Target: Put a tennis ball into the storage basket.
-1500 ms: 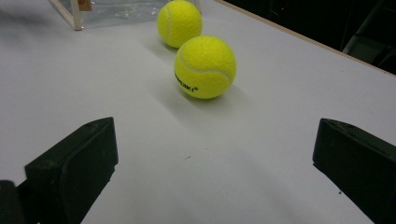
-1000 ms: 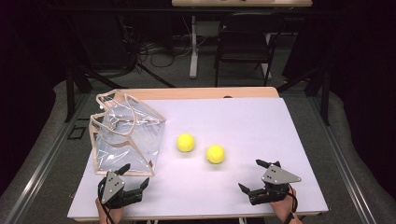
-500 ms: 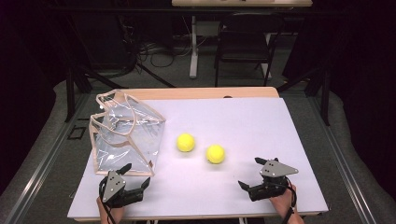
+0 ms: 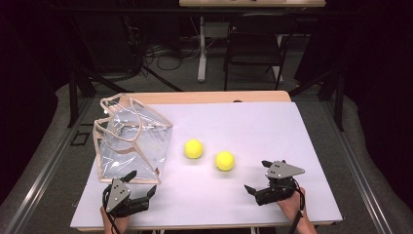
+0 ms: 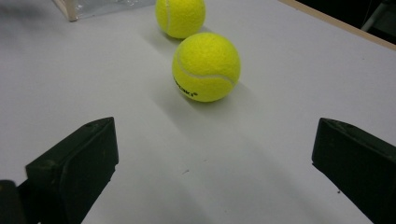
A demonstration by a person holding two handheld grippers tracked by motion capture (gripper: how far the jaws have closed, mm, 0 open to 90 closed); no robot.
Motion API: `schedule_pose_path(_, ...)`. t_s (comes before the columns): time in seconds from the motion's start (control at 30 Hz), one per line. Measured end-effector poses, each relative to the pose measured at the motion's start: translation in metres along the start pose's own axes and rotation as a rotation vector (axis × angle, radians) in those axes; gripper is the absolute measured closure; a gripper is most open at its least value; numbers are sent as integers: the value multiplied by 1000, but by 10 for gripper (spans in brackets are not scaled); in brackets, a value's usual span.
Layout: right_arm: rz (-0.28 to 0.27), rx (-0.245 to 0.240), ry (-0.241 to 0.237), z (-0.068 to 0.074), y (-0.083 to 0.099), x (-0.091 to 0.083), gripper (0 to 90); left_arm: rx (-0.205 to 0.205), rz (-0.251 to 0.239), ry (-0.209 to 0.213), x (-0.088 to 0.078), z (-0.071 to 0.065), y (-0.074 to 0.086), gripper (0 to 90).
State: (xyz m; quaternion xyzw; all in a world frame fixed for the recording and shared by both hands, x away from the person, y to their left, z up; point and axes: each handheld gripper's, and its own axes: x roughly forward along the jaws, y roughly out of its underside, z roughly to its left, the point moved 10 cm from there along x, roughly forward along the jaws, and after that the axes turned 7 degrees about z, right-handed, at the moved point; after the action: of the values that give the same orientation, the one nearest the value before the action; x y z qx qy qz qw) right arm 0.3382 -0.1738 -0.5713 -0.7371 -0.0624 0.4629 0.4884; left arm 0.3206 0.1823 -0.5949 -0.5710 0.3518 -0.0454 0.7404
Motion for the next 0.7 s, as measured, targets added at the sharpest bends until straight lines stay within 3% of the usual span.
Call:
schedule_pose_path(0.33,8,-16,-19,-2,-18,7,0,3,-1,-3,-1,0,-1,160)
schedule_pose_path(0.7,55,-12,-35,-4,-27,18,0,4,-3,0,-1,0,-1,160)
